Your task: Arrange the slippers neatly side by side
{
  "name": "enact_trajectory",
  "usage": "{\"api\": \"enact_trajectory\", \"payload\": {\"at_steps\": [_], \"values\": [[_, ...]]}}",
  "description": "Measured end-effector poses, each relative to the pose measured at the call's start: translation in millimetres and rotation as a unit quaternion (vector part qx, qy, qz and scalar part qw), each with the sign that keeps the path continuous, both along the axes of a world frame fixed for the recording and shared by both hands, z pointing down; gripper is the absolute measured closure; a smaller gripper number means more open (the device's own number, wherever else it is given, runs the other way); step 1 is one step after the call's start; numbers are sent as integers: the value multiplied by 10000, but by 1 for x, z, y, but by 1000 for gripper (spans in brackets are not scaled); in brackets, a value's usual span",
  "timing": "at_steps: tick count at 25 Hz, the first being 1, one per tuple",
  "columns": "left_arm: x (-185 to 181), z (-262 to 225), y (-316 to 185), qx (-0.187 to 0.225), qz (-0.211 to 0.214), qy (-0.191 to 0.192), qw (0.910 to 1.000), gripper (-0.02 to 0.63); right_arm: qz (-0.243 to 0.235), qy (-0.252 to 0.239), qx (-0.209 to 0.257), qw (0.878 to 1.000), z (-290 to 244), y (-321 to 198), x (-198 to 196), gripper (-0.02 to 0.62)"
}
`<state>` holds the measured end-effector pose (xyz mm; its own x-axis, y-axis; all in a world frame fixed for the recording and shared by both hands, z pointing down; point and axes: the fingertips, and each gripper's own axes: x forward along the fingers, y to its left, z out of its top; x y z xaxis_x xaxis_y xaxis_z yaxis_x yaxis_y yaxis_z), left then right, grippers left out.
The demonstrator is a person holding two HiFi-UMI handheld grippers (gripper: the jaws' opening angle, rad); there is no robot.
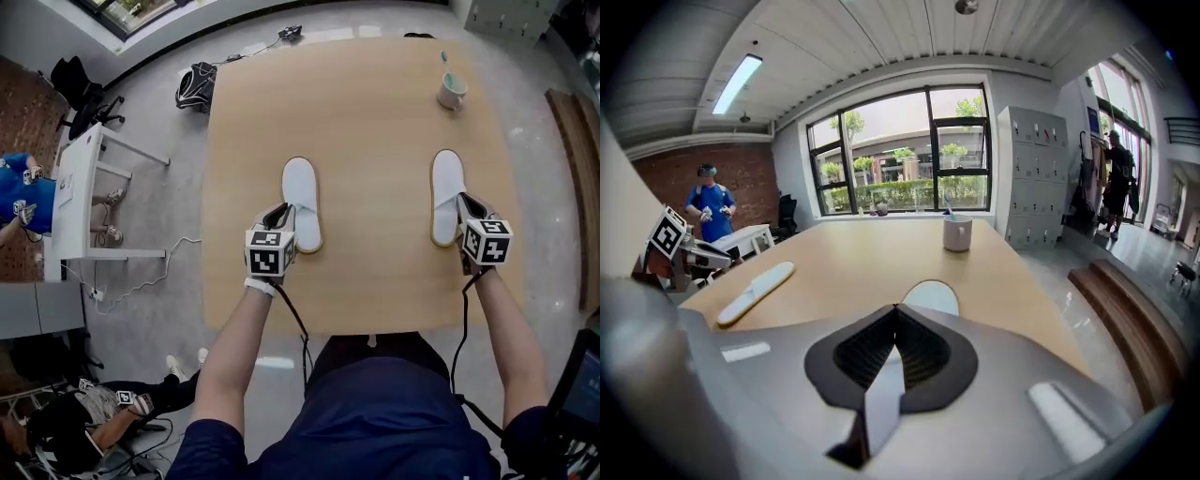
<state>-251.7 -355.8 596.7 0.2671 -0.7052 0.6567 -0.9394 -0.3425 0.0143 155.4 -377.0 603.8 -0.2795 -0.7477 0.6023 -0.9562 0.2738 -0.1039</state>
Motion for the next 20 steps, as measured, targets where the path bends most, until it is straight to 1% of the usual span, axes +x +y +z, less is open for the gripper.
{"api": "enact_trajectory", "payload": {"at_steps": [4,8,13,17,20], "values": [[-21,34,-21,-177,-83,-351,9992,563,-166,358,-113,9992,23,-24,-2,590],[-16,53,-33,-388,-115,-466,9981,561,-336,696,-221,9968,46,-41,-2,589],[-9,71,-34,-568,-60,-563,9968,562,-429,850,-516,9941,73,-33,1,590],[-12,74,-32,-474,-91,-690,9964,581,-592,928,-694,9915,85,-21,-7,590],[-2,77,-30,-453,-88,-629,9970,583,-575,862,-677,9923,91,-18,-9,591]]}}
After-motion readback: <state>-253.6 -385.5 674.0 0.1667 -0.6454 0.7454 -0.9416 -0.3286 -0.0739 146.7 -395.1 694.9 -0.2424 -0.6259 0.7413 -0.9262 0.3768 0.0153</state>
